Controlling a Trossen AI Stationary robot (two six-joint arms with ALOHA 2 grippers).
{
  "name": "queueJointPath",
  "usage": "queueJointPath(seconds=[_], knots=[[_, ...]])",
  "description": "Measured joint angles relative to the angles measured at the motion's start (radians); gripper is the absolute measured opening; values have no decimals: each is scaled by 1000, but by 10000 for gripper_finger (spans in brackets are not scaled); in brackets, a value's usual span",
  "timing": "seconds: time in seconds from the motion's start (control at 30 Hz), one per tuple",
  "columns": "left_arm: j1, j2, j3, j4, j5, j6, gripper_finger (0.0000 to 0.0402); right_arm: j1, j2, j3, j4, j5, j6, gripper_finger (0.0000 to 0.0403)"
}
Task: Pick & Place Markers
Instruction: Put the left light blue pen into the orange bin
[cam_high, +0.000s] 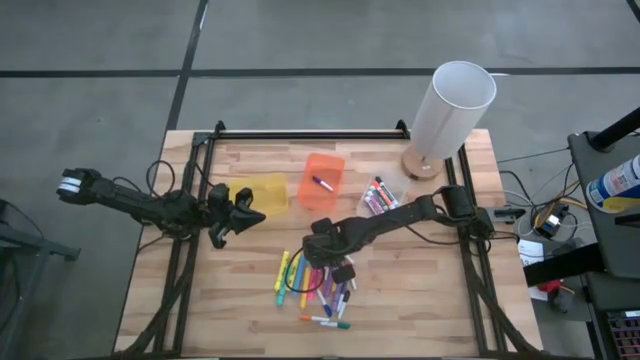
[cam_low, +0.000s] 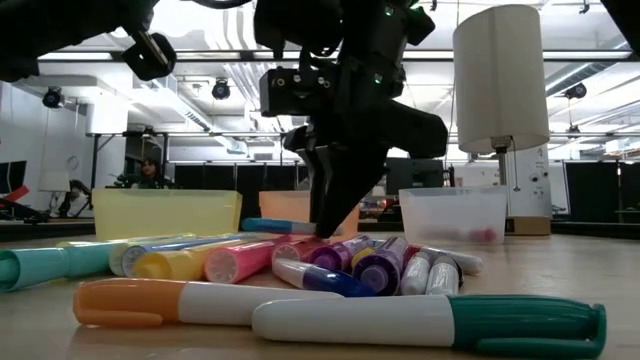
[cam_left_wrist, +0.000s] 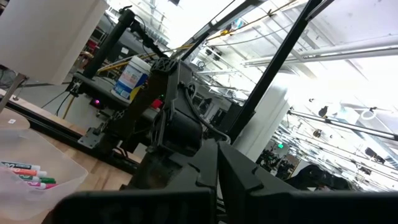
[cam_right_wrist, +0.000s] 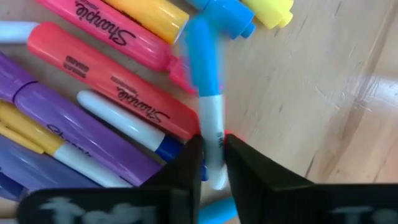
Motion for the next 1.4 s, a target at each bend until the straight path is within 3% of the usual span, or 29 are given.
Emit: queueJointPath(seconds=[0.13, 0.53, 0.7, 1.07, 1.4], knots=[[0, 0, 0, -1, 0, 0, 9, -2, 0, 15, -7, -2, 0, 21], [-1, 0, 0, -2, 0, 0, 9, -48, -1, 154, -137, 99, 46, 24], [-1, 0, 0, -3, 2, -3, 9, -106, -6, 181, -193, 157, 92, 24], [-1, 0, 0, -4, 3, -4, 9, -252, -11, 243, -218, 159, 147, 23], [-1, 0, 0, -4, 3, -5, 9, -400, -13, 218, -224, 155, 262, 23]])
